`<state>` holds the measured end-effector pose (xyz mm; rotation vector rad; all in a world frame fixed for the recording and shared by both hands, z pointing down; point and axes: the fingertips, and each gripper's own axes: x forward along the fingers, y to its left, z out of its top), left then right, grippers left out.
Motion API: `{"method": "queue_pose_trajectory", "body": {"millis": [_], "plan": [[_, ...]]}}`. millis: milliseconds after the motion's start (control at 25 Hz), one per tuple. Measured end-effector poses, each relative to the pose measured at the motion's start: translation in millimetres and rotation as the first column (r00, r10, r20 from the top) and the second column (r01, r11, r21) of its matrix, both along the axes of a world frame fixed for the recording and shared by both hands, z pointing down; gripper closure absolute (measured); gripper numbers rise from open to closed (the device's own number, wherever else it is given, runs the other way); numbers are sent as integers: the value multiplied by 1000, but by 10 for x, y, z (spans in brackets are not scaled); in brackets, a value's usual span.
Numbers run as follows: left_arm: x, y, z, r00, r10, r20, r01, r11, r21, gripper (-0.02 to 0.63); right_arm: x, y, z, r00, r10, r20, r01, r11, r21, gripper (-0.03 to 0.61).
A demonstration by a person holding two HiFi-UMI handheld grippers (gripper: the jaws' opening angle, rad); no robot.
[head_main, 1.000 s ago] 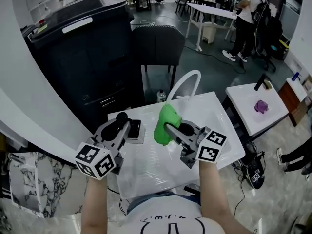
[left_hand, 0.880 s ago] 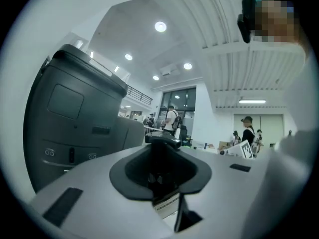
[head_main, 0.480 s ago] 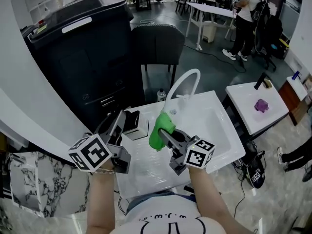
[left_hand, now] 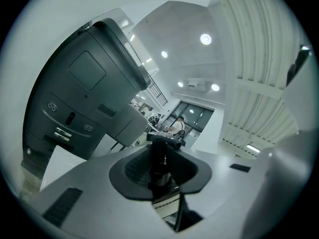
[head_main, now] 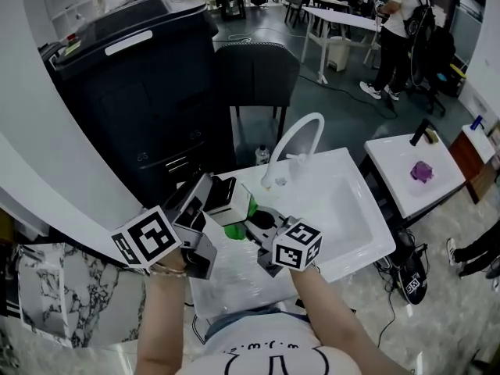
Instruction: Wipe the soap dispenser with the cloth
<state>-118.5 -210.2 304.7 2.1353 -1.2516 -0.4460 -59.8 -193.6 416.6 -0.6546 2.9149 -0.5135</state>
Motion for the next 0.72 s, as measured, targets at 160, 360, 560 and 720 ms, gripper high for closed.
{"method": "queue_pose_trajectory", "body": {"millis": [160, 360, 560, 720], "plan": [[-1, -35, 19, 1000, -10, 28, 10, 1000, 7, 517, -75, 3, 26, 1000, -11, -19, 11, 1000, -15, 528], [32, -134, 55, 996, -16, 86, 14, 1000, 20, 518, -168, 201, 25, 996, -86, -16, 85, 996, -34, 528], [16, -279, 159, 996, -9, 90, 10, 1000, -17, 518, -231, 414, 19, 982, -187, -11, 187, 982, -21, 529], [13, -322, 225, 998, -11, 67, 13, 999, -35, 518, -232, 401, 54, 983, -181, -24, 180, 983, -39, 529]]}}
